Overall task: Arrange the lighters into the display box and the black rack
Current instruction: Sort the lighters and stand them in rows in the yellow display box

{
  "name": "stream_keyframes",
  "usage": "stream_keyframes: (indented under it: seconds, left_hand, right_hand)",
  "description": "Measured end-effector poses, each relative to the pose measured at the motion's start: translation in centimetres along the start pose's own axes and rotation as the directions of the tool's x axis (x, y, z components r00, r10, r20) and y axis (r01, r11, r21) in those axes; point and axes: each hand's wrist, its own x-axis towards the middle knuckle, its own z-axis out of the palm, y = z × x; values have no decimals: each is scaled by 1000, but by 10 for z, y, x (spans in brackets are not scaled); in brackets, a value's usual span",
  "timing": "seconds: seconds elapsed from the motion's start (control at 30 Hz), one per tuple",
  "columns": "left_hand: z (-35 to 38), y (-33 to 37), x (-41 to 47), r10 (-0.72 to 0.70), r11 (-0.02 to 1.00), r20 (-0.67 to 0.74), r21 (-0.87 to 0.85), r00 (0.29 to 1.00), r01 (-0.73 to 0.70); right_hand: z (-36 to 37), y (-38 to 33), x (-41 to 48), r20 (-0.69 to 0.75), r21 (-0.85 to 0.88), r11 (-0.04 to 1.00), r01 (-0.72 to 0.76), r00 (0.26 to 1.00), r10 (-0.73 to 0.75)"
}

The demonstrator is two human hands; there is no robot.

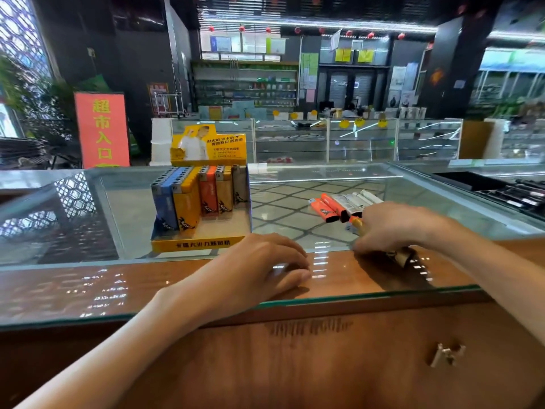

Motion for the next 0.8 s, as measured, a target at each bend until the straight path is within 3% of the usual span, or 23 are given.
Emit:
stream_keyframes:
  seconds: [0.13,0.23,0.27,0.3,0.37,0.43,0.53,0.7,0.8]
  left_hand:
    - [-1,0,2,-11,1000,-3,2,1000,11]
    - [-9,-2,1,-16,1000,-13,-7,1000,15]
    - [-14,-4,1,-29,999,-45,-23,999,28]
    - [-19,-6,1,-50,998,-98,-53,994,45]
    - [-34,-13,4,-123,982,-233,-169,965,85]
    - [-51,-22,9,-214,950,-336,-292,917,114]
    - [-75,-33,21,-236,957,-374,-250,897,147]
    - [-88,-45,40,-245,962,-300,-196,922,192]
    - [-89,-54,41,-254,948,-283,-262,925,180]
  right_hand:
    - [5,7,0,-88,107,994,-10,996,20]
    - [6,7,5,-243,209,974,90,969,-37]
    - [5,5,6,-276,333,924,189,956,-96]
    - [5,2,8,-292,520,799,301,942,-165]
    - [1,-8,8,-311,825,389,411,903,-297]
    - [-4,-19,12,-363,893,111,437,843,-397]
    - [-11,-43,22,-437,874,-20,485,770,-464]
    - [-16,-74,38,-545,813,-81,577,705,-454]
    - [-12,-77,45,-539,828,-141,543,700,-470]
